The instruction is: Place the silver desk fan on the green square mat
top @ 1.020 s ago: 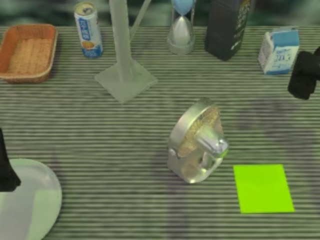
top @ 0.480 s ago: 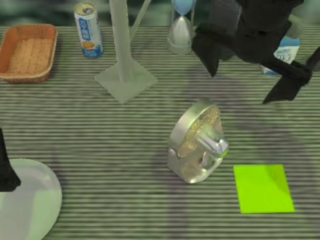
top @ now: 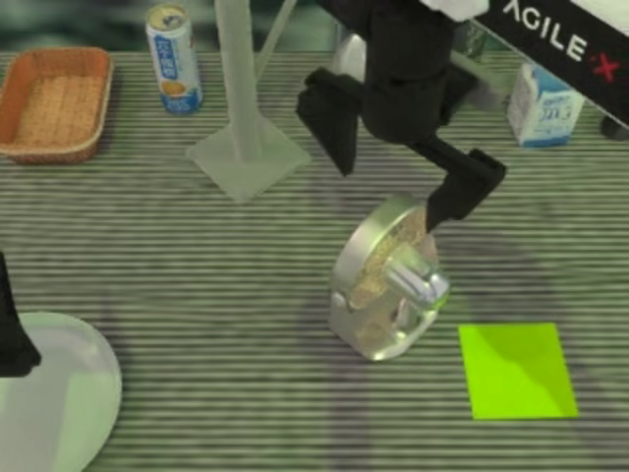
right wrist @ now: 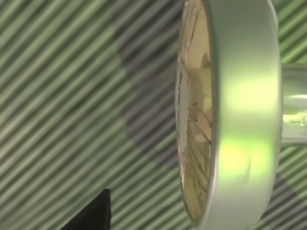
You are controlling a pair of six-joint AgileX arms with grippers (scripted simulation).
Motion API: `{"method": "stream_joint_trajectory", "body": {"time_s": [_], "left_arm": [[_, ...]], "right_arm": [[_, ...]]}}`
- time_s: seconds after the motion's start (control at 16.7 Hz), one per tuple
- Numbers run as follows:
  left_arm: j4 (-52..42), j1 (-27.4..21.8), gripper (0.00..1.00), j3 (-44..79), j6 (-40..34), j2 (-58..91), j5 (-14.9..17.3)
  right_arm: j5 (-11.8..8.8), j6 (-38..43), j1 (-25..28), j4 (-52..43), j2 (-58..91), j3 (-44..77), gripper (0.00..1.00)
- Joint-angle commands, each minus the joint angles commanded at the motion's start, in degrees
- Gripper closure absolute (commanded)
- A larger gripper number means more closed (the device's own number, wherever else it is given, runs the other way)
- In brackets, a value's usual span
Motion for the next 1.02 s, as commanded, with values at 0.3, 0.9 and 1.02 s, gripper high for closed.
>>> {"method": "stream_joint_trajectory", "body": {"time_s": [0.3,0.9,1.02], "left_arm": [[0.0,0.0,0.00,0.0,0.0,0.0,0.0],[0.0,0.0,0.00,0.0,0.0,0.0,0.0],[0.0,0.0,0.00,0.0,0.0,0.0,0.0]], "right_arm": [[0.1,-0.1,-0.3,0.1,-0.1,-0.1,0.00],[0.0,0.1,0.1,12.8,-2.2,-15.1,0.00],[0.0,0.1,0.1,13.0,-2.3,-15.3,0.00]]}}
